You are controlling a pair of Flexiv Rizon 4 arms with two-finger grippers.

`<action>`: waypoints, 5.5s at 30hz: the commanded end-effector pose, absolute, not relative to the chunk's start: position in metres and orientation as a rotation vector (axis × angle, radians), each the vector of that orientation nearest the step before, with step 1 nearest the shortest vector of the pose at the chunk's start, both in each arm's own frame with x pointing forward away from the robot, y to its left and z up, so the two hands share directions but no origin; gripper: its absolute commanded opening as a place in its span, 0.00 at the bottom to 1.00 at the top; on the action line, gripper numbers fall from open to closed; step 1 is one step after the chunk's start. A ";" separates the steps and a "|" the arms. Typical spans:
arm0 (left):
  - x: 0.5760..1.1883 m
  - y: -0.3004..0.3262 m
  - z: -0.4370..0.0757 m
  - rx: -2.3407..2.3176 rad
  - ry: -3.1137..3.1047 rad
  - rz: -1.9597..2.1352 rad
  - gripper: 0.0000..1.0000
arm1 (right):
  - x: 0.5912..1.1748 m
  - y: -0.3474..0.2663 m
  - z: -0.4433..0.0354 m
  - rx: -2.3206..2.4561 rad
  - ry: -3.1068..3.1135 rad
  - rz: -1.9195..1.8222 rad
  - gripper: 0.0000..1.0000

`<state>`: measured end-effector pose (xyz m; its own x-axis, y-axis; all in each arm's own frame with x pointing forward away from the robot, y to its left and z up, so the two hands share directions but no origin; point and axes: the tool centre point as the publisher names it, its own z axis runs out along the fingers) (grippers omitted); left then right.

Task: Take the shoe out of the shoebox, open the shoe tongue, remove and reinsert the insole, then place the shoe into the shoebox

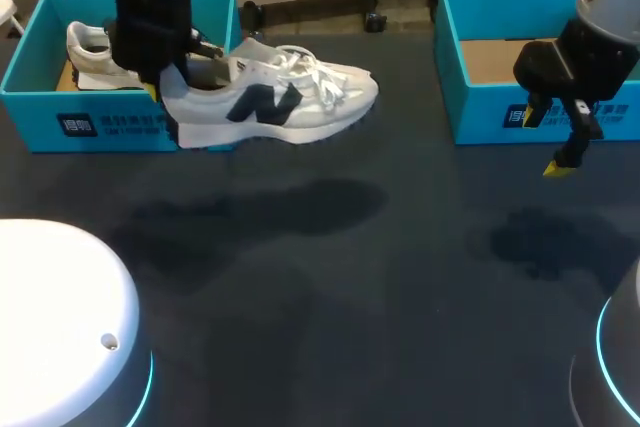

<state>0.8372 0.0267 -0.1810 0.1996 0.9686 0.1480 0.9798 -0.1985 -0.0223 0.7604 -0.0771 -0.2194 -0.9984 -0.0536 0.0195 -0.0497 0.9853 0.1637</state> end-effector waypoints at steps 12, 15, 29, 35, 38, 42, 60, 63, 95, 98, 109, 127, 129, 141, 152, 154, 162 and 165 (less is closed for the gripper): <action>0.788 -0.034 -0.193 -2.344 -1.939 -0.191 0.00 | 0.760 -0.077 -0.220 0.081 -3.107 -0.254 1.00; 0.782 -0.045 -0.197 -2.364 -1.921 -0.186 0.00 | 0.760 -0.077 -0.220 0.081 -3.107 -0.254 1.00; 0.758 -0.085 -0.210 -2.409 -1.865 -0.166 0.00 | 0.760 -0.077 -0.220 0.081 -3.107 -0.254 1.00; 0.758 -0.085 -0.210 -2.409 -1.865 -0.166 0.00 | 0.760 -0.077 -0.220 0.081 -3.107 -0.254 1.00; 0.758 -0.085 -0.210 -2.409 -1.865 -0.166 0.00 | 0.760 -0.077 -0.220 0.081 -3.107 -0.254 1.00; 0.758 -0.085 -0.210 -2.409 -1.865 -0.166 0.00 | 0.760 -0.077 -0.220 0.081 -3.107 -0.254 1.00; 0.763 -0.102 -0.261 -2.384 -1.871 -0.065 0.00 | 0.760 -0.077 -0.220 0.081 -3.107 -0.254 1.00; 0.763 -0.105 -0.275 -2.375 -1.867 -0.068 0.00 | 0.760 -0.077 -0.220 0.081 -3.107 -0.254 1.00; 0.757 -0.105 -0.376 -2.535 -1.812 -0.213 0.00 | 0.760 -0.077 -0.220 0.081 -3.107 -0.254 1.00; 0.757 -0.104 -0.382 -2.539 -1.806 -0.218 0.00 | 0.760 -0.077 -0.220 0.081 -3.107 -0.254 1.00; 0.758 -0.100 -0.397 -2.502 -1.797 -0.219 0.00 | 0.760 -0.077 -0.220 0.081 -3.107 -0.254 1.00; 0.755 -0.096 -0.373 -2.472 -1.870 -0.133 1.00 | 0.760 -0.077 -0.220 0.081 -3.107 -0.254 1.00; 0.754 -0.096 -0.369 -2.478 -1.876 -0.110 1.00 | 0.760 -0.077 -0.220 0.081 -3.107 -0.254 1.00; 0.747 -0.097 -0.332 -2.466 -1.985 0.068 1.00 | 0.760 -0.077 -0.220 0.081 -3.107 -0.254 1.00; 0.756 -0.089 -0.317 -2.370 -2.112 0.206 1.00 | 0.760 -0.077 -0.220 0.081 -3.107 -0.254 1.00; 0.759 -0.086 -0.315 -2.340 -2.136 0.248 1.00 | 0.760 -0.077 -0.220 0.081 -3.107 -0.254 1.00; 0.765 -0.075 -0.308 -2.255 -2.190 0.392 1.00 | 0.760 -0.077 -0.220 0.081 -3.107 -0.254 1.00; 0.767 -0.071 -0.307 -2.230 -2.193 0.420 1.00 | 0.760 -0.077 -0.220 0.081 -3.107 -0.254 1.00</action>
